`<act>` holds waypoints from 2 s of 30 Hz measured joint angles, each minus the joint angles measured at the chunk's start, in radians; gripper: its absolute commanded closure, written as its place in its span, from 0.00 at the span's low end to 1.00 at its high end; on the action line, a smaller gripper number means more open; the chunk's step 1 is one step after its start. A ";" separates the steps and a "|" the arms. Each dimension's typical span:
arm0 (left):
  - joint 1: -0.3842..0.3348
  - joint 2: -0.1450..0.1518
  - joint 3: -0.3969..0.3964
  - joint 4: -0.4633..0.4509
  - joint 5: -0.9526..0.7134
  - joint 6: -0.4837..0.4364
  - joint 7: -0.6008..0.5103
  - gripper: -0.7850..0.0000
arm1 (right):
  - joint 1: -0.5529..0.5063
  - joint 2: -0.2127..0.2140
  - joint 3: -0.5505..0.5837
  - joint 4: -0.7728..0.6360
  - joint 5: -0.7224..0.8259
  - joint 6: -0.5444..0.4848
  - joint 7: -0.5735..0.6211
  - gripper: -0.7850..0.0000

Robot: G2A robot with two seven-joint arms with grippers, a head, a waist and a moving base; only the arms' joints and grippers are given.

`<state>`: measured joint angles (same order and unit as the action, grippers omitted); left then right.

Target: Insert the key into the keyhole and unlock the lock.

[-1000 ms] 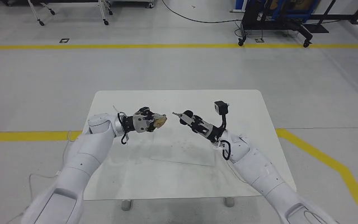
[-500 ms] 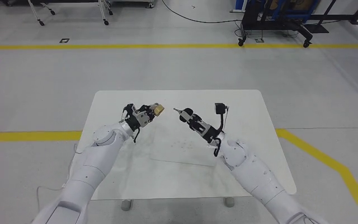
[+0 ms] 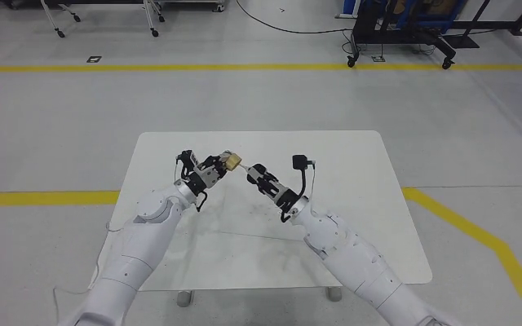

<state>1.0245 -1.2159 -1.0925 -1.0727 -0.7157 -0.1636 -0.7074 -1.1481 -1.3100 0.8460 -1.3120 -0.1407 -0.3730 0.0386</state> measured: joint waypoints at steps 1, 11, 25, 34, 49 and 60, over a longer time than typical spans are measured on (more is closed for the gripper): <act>0.004 0.001 -0.005 -0.005 0.002 0.005 -0.002 1.00 | 0.004 -0.003 -0.001 0.007 0.004 -0.002 0.007 1.00; 0.029 0.005 -0.033 -0.041 0.066 -0.020 0.030 1.00 | 0.009 -0.015 0.007 0.023 0.015 -0.022 0.036 1.00; 0.075 0.009 -0.057 -0.115 0.196 -0.081 0.112 1.00 | -0.003 -0.027 0.023 0.017 0.037 -0.023 0.083 1.00; 0.091 0.008 -0.064 -0.139 0.241 -0.095 0.134 1.00 | -0.008 -0.036 0.030 0.021 0.041 -0.025 0.091 1.00; 0.104 0.004 -0.071 -0.161 0.308 -0.124 0.162 1.00 | -0.002 -0.054 0.027 0.041 0.047 -0.034 0.114 1.00; 0.112 0.002 -0.065 -0.176 0.378 -0.180 0.149 1.00 | 0.003 -0.064 0.038 0.062 0.068 -0.050 0.128 1.00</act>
<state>1.1363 -1.2140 -1.1576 -1.2486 -0.3376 -0.3432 -0.5584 -1.1453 -1.3741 0.8836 -1.2499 -0.0728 -0.4226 0.1665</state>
